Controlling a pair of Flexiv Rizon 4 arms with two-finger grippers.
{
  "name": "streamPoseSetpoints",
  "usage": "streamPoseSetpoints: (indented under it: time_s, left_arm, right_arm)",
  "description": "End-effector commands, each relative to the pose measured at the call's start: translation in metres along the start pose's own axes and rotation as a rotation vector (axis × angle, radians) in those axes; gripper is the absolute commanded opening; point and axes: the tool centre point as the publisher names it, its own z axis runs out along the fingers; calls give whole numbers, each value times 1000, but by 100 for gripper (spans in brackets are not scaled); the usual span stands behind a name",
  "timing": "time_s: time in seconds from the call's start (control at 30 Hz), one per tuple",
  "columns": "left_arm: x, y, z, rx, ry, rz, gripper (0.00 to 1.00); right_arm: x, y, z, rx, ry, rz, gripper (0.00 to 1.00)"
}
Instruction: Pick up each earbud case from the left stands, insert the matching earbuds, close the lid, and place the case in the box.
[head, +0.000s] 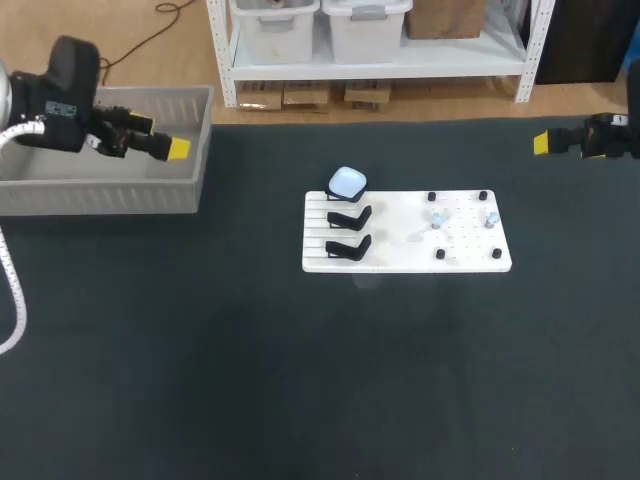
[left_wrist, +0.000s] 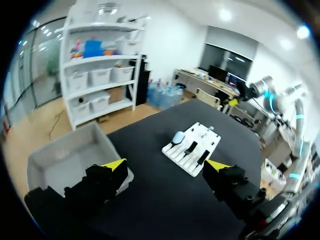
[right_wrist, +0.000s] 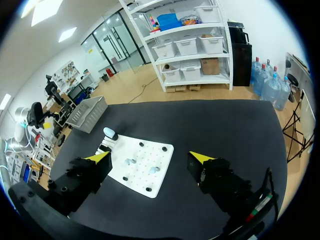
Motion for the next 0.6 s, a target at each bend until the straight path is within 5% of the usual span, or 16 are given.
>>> streamPoseSetpoints:
  time_s: [0.03, 0.6]
  left_arm:
    - [-3, 4, 3, 168, -17, 71, 100]
    - [-19, -14, 47, 376, 23, 380, 100]
  right_arm:
    - [0, 0, 0, 1, 0, 0, 100]
    - [0, 0, 0, 1, 0, 0, 100]
